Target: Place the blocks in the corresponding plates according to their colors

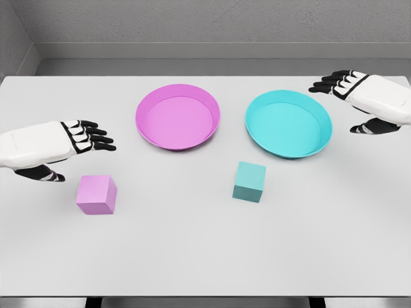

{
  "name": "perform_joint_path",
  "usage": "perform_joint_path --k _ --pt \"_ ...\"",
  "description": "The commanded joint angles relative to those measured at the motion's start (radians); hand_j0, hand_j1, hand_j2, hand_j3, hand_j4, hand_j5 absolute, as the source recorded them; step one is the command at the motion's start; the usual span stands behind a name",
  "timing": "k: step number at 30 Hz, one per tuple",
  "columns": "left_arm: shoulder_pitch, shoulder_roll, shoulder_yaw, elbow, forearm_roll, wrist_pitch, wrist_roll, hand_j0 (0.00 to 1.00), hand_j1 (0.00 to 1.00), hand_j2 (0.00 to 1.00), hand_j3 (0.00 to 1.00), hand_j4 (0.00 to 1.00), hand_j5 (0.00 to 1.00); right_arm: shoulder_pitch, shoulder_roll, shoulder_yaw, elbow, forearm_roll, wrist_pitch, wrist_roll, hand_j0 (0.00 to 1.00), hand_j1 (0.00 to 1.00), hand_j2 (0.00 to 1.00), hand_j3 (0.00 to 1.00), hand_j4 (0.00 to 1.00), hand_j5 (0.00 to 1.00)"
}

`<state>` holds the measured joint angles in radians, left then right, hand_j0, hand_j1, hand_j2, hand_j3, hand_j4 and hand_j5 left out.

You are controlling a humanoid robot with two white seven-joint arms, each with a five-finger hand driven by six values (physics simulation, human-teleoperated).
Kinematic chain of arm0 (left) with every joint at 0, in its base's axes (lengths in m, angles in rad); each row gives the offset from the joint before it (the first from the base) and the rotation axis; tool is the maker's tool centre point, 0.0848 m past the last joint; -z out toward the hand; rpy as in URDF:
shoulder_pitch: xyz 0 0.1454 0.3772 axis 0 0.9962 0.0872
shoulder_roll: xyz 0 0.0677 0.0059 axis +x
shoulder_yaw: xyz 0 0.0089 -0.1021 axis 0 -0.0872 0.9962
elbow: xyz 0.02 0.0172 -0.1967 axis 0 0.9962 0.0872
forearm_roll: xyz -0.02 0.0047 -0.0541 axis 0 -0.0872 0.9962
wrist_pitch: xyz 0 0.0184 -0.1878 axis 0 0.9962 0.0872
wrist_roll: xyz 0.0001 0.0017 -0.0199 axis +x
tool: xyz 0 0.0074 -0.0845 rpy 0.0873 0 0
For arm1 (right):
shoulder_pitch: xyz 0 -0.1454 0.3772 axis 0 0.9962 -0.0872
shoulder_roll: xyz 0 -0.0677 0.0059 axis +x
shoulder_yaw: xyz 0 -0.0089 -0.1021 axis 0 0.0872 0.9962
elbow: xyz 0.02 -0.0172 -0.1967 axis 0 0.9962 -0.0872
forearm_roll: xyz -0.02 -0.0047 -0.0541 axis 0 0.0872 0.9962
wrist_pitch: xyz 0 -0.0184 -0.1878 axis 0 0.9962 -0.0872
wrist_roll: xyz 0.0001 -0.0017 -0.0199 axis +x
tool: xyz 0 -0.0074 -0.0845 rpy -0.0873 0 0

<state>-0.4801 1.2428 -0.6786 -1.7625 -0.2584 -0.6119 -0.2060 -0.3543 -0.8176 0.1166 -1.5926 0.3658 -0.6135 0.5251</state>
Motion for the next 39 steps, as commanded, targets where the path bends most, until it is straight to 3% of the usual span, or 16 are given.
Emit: perform_joint_path --k 1,6,9,12,13,15,18,22,24,26,31,39 --pt "0.000 0.001 -0.003 0.000 0.007 0.001 0.000 1.00 1.00 1.00 1.00 1.00 1.00 0.000 -0.002 0.000 0.000 -0.004 0.003 0.000 1.00 1.00 1.00 1.00 1.00 1.00" --pt "-0.021 0.007 -0.041 0.005 0.010 0.001 0.000 1.00 1.00 1.00 1.00 1.00 1.00 -0.009 0.000 0.000 -0.001 -0.004 0.003 0.000 1.00 1.00 1.00 1.00 1.00 1.00" --pt "-0.060 0.015 -0.078 0.011 -0.007 0.001 -0.075 1.00 1.00 1.00 1.00 1.00 1.00 0.002 -0.002 0.000 0.000 -0.004 0.003 0.010 1.00 1.00 1.00 1.00 1.00 1.00" --pt "-0.109 0.026 -0.093 0.008 -0.199 0.001 -0.090 1.00 1.00 1.00 1.00 1.00 1.00 0.014 -0.006 -0.005 0.002 0.074 0.003 0.018 1.00 1.00 1.00 1.00 1.00 1.00" --pt "-0.110 0.017 -0.093 0.008 -0.258 0.001 -0.160 1.00 1.00 1.00 1.00 1.00 1.00 0.018 -0.006 -0.006 0.002 0.099 0.003 0.018 1.00 1.00 1.00 1.00 1.00 1.00" --pt "-0.124 0.015 -0.093 0.005 -0.295 0.001 -0.191 1.00 1.00 1.00 1.00 1.00 1.00 0.020 -0.008 -0.006 0.002 0.102 0.003 0.019 1.00 1.00 1.00 1.00 1.00 1.00" --pt "-0.137 -0.022 -0.092 0.003 -0.303 0.001 -0.116 1.00 1.00 1.00 1.00 1.00 1.00 0.020 -0.008 -0.006 0.002 0.130 0.003 0.019 1.00 1.00 1.00 1.00 1.00 1.00" --pt "-0.141 -0.086 -0.095 0.003 -0.301 0.001 -0.110 1.00 1.00 1.00 1.00 1.00 1.00 0.012 0.011 0.006 -0.003 0.174 0.003 0.019 1.00 1.00 1.00 1.00 1.00 1.00" --pt "-0.141 -0.112 -0.096 0.003 -0.301 0.001 -0.110 1.00 1.00 1.00 1.00 1.00 1.00 0.005 0.054 0.044 -0.067 0.205 0.003 0.019 1.00 1.00 1.00 1.00 1.00 1.00" --pt "-0.141 -0.112 -0.101 0.003 -0.301 0.001 -0.112 1.00 1.00 1.00 1.00 1.00 1.00 0.005 0.100 0.063 -0.107 0.248 0.003 0.019 1.00 1.00 1.00 1.00 1.00 1.00" --pt "-0.140 -0.108 -0.139 0.003 -0.344 0.001 -0.110 1.00 1.00 1.00 1.00 1.00 1.00 -0.002 0.103 0.103 -0.141 0.249 0.003 0.019 1.00 1.00 1.00 1.00 1.00 1.00" --pt "-0.132 -0.097 -0.147 0.003 -0.381 0.001 -0.110 1.00 1.00 1.00 1.00 1.00 1.00 -0.037 0.123 0.259 -0.164 0.306 0.003 0.019 1.00 1.00 1.00 1.00 1.00 1.00"
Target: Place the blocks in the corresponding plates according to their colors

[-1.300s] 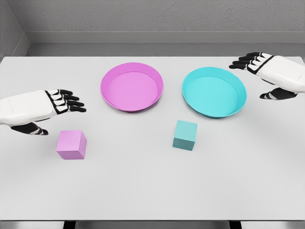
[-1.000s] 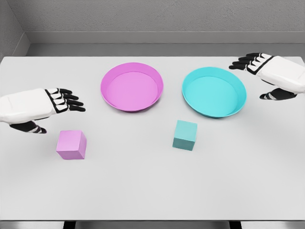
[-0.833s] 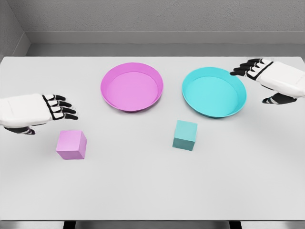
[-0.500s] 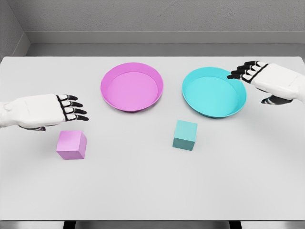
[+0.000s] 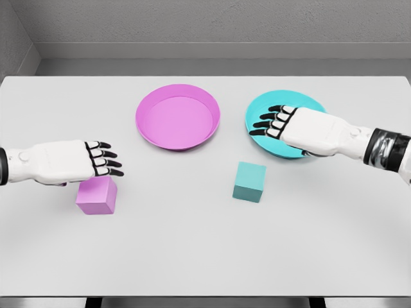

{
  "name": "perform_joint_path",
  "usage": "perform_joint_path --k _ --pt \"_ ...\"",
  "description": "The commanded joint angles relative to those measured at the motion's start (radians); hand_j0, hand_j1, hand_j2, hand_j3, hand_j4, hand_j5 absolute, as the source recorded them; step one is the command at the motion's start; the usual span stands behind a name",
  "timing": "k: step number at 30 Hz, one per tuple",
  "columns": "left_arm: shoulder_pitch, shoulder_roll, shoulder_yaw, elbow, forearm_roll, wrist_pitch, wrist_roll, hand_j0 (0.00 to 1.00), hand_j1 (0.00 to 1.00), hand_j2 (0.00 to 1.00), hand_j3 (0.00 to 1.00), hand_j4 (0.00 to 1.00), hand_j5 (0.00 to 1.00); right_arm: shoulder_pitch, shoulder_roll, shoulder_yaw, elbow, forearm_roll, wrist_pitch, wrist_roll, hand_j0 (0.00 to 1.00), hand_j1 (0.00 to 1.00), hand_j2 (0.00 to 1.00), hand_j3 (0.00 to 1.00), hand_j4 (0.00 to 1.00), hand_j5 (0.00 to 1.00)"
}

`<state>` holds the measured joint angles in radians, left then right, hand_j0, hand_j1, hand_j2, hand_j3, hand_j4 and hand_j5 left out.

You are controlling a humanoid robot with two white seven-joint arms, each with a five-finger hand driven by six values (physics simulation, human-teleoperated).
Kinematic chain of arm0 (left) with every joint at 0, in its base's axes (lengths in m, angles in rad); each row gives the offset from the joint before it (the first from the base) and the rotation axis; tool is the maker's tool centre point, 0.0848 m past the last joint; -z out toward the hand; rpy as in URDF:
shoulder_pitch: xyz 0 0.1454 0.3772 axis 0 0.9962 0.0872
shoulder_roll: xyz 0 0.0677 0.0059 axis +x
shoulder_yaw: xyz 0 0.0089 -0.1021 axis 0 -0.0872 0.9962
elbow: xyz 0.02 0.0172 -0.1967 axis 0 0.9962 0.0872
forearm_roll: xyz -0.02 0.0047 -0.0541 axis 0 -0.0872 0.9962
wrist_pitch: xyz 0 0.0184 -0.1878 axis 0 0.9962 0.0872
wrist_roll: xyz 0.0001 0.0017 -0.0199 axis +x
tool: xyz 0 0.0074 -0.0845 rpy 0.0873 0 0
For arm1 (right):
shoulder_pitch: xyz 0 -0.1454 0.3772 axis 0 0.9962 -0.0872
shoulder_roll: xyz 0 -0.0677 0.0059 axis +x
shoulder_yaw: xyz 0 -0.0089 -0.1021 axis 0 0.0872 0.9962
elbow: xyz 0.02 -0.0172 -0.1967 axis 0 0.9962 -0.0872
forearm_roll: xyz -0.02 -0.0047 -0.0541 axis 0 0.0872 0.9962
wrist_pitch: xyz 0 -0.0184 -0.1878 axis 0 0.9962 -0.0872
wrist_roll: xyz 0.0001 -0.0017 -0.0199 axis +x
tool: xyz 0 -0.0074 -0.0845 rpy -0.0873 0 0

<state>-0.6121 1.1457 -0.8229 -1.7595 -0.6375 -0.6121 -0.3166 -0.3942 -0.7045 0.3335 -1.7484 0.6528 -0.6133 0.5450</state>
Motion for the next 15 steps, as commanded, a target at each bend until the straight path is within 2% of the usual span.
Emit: perform_joint_path --k 1,4,15 --pt "0.002 0.000 -0.002 0.000 -0.002 0.001 0.001 1.00 1.00 1.00 1.00 1.00 1.00 -0.002 0.011 0.047 -0.008 0.021 0.002 0.000 1.00 1.00 1.00 1.00 1.00 1.00" --pt "0.002 -0.003 -0.013 -0.003 -0.002 0.001 -0.001 1.00 1.00 1.00 1.00 1.00 1.00 -0.020 0.014 0.099 -0.008 0.044 0.002 0.000 1.00 1.00 1.00 1.00 1.00 1.00" --pt "0.002 -0.011 -0.015 -0.003 0.001 0.001 -0.002 1.00 1.00 1.00 1.00 1.00 1.00 -0.052 0.037 0.203 -0.010 0.116 0.002 0.000 1.00 1.00 1.00 1.00 1.00 1.00"
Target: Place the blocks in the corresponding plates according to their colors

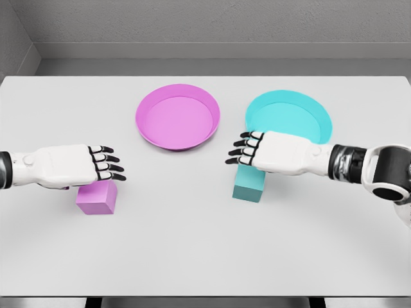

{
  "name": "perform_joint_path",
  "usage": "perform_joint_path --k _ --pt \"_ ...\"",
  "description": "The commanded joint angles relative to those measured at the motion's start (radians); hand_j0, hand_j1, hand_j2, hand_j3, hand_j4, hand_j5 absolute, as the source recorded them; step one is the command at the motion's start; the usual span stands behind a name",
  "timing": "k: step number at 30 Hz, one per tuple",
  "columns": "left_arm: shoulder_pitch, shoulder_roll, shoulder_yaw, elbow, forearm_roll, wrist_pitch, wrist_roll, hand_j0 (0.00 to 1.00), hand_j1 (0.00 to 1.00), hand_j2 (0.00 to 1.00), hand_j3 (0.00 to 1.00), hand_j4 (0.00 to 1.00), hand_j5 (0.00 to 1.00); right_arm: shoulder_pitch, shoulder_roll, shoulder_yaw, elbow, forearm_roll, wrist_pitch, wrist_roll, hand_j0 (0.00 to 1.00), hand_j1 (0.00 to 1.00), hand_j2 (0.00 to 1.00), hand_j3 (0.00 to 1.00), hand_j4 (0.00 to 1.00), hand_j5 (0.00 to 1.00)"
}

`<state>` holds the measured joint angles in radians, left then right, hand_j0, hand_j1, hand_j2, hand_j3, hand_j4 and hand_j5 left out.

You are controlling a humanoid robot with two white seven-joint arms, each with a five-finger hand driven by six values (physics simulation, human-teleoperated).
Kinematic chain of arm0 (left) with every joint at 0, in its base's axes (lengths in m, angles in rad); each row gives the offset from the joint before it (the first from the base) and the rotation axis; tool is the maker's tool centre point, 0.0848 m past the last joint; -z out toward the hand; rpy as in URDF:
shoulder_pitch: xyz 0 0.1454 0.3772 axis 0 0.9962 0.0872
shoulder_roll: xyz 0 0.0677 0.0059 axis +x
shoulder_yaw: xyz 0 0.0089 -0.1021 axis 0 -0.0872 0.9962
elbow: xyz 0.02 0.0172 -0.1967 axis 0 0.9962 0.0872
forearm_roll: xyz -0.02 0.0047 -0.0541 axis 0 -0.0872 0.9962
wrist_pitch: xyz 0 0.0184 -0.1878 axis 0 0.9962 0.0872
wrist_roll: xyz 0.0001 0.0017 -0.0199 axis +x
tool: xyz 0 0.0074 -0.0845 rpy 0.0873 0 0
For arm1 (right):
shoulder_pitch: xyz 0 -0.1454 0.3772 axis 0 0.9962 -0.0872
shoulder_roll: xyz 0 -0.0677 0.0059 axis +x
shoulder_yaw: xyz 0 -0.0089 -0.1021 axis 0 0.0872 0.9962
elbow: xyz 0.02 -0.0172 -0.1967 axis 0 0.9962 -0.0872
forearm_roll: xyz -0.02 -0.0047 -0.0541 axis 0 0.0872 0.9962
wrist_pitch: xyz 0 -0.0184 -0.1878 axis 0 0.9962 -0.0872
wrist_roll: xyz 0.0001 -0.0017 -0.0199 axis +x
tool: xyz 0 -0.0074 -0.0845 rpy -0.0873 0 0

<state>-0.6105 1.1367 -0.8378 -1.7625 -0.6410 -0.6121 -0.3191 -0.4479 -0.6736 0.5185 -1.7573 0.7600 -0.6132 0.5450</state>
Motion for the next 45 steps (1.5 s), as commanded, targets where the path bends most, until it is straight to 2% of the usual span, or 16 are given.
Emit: perform_joint_path --k 1,9,16,20,27,30,31,34,36,38,45 --pt "0.000 -0.002 0.000 0.000 0.004 0.001 0.000 1.00 1.00 1.00 1.00 1.00 1.00 -0.002 0.008 0.032 -0.001 0.010 0.002 0.000 1.00 1.00 1.00 1.00 1.00 1.00" --pt "-0.002 -0.003 -0.023 0.000 0.006 0.001 -0.008 1.00 1.00 1.00 1.00 1.00 1.00 0.000 0.016 0.063 -0.001 0.045 0.002 0.018 1.00 1.00 1.00 1.00 1.00 1.00" --pt "-0.132 0.005 -0.162 -0.002 0.014 0.001 -0.003 1.00 1.00 1.00 1.00 1.00 1.00 0.011 0.017 0.064 0.001 0.093 0.002 0.036 1.00 1.00 1.00 1.00 1.00 1.00" --pt "-0.169 0.014 -0.213 0.000 0.014 0.001 -0.003 1.00 1.00 1.00 1.00 1.00 1.00 0.003 0.019 0.063 0.002 0.101 0.002 0.042 1.00 1.00 1.00 1.00 1.00 1.00" --pt "-0.173 0.026 -0.222 -0.002 0.014 0.001 -0.005 1.00 1.00 1.00 1.00 1.00 1.00 0.009 0.069 0.063 0.004 0.102 0.002 0.044 1.00 1.00 1.00 1.00 1.00 1.00" --pt "-0.173 0.025 -0.224 -0.002 0.014 0.001 -0.005 1.00 1.00 1.00 1.00 1.00 1.00 0.008 0.071 0.063 0.004 0.102 0.002 0.044 1.00 1.00 1.00 1.00 1.00 1.00" --pt "-0.172 0.022 -0.224 -0.002 0.014 0.001 -0.005 1.00 1.00 1.00 1.00 1.00 1.00 0.005 0.069 0.063 0.004 0.102 0.002 0.044 0.98 0.98 0.98 0.98 0.98 0.98" --pt "-0.167 0.015 -0.225 -0.002 0.014 0.001 -0.008 1.00 1.00 1.00 1.00 1.00 1.00 -0.003 0.066 0.063 0.004 0.102 0.002 0.066 0.78 0.78 0.78 0.78 0.78 0.78" --pt "-0.164 0.014 -0.228 -0.002 0.014 0.001 -0.009 1.00 1.00 1.00 1.00 1.00 1.00 -0.005 0.065 0.061 0.002 0.102 0.002 0.066 0.74 0.74 0.74 0.74 0.74 0.74" --pt "-0.163 0.008 -0.237 0.000 0.014 0.001 -0.025 1.00 1.00 1.00 1.00 1.00 1.00 -0.003 0.063 0.061 0.004 0.102 0.002 0.066 0.71 0.71 0.71 0.71 0.71 0.71" --pt "-0.163 0.008 -0.244 0.000 0.012 0.001 -0.029 1.00 1.00 1.00 1.00 1.00 1.00 0.012 0.062 0.064 0.002 0.102 0.002 0.066 0.71 0.71 0.71 0.71 0.71 0.71"
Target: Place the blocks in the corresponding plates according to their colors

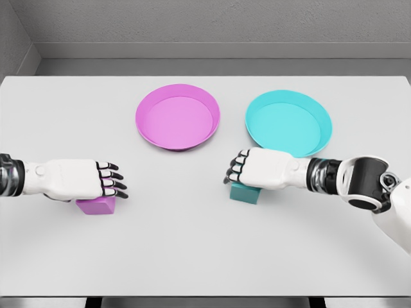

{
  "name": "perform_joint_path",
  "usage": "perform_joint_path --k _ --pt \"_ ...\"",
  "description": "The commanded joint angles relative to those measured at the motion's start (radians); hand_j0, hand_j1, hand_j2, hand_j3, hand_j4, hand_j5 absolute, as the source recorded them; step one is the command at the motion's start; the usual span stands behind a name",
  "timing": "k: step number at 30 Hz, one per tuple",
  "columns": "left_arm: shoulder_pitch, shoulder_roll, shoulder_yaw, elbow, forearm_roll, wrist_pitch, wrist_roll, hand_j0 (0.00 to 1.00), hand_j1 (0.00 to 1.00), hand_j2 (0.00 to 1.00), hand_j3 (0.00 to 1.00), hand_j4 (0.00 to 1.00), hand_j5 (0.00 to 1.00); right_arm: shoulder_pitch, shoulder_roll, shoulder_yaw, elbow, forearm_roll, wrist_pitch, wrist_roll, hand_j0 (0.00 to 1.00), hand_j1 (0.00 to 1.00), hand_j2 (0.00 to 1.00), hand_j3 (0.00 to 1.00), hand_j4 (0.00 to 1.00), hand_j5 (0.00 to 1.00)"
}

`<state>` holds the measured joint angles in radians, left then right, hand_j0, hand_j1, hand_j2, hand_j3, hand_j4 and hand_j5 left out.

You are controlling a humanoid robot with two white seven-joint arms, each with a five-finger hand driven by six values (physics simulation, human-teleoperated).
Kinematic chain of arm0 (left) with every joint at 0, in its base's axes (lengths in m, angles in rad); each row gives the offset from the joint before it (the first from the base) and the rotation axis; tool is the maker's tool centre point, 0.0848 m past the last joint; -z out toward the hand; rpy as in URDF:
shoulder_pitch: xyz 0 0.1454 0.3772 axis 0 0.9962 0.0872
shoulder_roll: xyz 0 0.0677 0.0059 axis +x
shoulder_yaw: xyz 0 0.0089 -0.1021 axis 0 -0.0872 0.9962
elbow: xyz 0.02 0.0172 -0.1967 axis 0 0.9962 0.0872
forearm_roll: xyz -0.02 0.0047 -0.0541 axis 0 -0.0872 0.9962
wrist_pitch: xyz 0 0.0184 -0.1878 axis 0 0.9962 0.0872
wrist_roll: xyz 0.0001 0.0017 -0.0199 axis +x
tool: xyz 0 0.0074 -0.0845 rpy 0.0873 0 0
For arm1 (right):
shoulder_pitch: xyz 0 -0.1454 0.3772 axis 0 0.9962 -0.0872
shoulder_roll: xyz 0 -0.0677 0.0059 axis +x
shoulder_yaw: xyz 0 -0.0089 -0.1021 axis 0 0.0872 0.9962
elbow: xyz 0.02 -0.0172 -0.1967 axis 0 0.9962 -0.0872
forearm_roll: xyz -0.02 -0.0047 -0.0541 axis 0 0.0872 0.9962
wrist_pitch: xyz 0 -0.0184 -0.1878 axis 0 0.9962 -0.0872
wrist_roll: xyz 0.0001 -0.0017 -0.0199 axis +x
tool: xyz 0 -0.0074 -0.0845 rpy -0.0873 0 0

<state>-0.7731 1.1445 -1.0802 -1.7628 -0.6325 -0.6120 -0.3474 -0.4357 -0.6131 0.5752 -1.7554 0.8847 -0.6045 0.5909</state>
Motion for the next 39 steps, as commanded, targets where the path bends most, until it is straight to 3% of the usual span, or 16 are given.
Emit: perform_joint_path --k 1,8,11,14,19,22,24,26,29,30,31,39 --pt "0.000 0.000 -0.001 0.000 0.004 0.001 -0.002 1.00 1.00 1.00 1.00 1.00 1.00 0.000 0.001 0.008 0.001 -0.023 -0.006 0.020 0.70 0.70 0.70 0.70 0.70 0.70" --pt "0.003 -0.008 -0.010 0.000 0.004 0.001 -0.024 0.94 0.94 0.94 0.94 0.94 0.94 -0.014 0.006 -0.011 0.010 -0.026 -0.006 0.020 0.60 0.60 0.60 0.60 0.60 0.60" --pt "0.003 -0.008 -0.012 0.000 0.004 0.001 -0.024 0.91 0.91 0.91 0.91 0.91 0.91 -0.012 0.010 -0.083 0.030 -0.038 -0.006 0.020 0.60 0.60 0.60 0.60 0.60 0.60" --pt "0.003 -0.006 -0.011 0.000 0.004 0.001 -0.024 0.81 0.81 0.81 0.81 0.81 0.81 -0.014 0.015 -0.146 0.042 -0.082 -0.006 0.020 0.60 0.60 0.60 0.60 0.60 0.60" --pt "0.002 -0.006 -0.010 0.000 0.004 0.001 -0.024 0.66 0.66 0.66 0.66 0.66 0.66 -0.107 0.013 -0.247 0.186 -0.202 -0.006 0.020 0.60 0.60 0.60 0.60 0.60 0.60" --pt "0.002 -0.008 -0.010 0.000 0.004 0.001 -0.024 0.63 0.63 0.63 0.63 0.63 0.63 -0.178 0.016 -0.255 0.323 -0.224 -0.006 0.020 0.61 0.61 0.61 0.61 0.61 0.61" --pt "0.002 -0.008 -0.010 0.000 0.004 0.001 -0.024 0.60 0.60 0.60 0.60 0.60 0.60 -0.195 0.024 -0.255 0.361 -0.224 -0.006 0.020 0.61 0.61 0.61 0.61 0.61 0.61" --pt "-0.002 -0.008 -0.009 0.000 0.004 0.001 -0.024 0.58 0.58 0.58 0.58 0.58 0.58 -0.201 0.035 -0.253 0.386 -0.217 -0.006 0.020 0.72 0.72 0.72 0.72 0.72 0.72" --pt "-0.014 -0.006 -0.003 0.000 0.005 0.001 -0.022 0.57 0.57 0.57 0.57 0.57 0.57 -0.206 0.085 -0.253 0.410 -0.194 -0.006 0.020 0.75 0.75 0.75 0.75 0.75 0.75" --pt "-0.026 -0.008 -0.004 0.000 0.007 0.001 -0.022 0.57 0.57 0.57 0.57 0.57 0.57 -0.225 0.104 -0.253 0.428 -0.184 -0.006 0.020 0.91 0.91 0.91 0.91 0.91 0.91" --pt "-0.028 -0.008 -0.003 0.000 0.005 0.001 -0.021 0.57 0.57 0.57 0.57 0.57 0.57 -0.227 0.105 -0.253 0.429 -0.182 -0.006 0.020 1.00 1.00 1.00 1.00 1.00 1.00" --pt "-0.063 -0.025 -0.001 0.005 0.019 0.001 -0.019 0.57 0.57 0.57 0.57 0.57 0.57 -0.244 0.095 -0.256 0.427 -0.184 -0.006 0.020 1.00 1.00 1.00 1.00 1.00 1.00"
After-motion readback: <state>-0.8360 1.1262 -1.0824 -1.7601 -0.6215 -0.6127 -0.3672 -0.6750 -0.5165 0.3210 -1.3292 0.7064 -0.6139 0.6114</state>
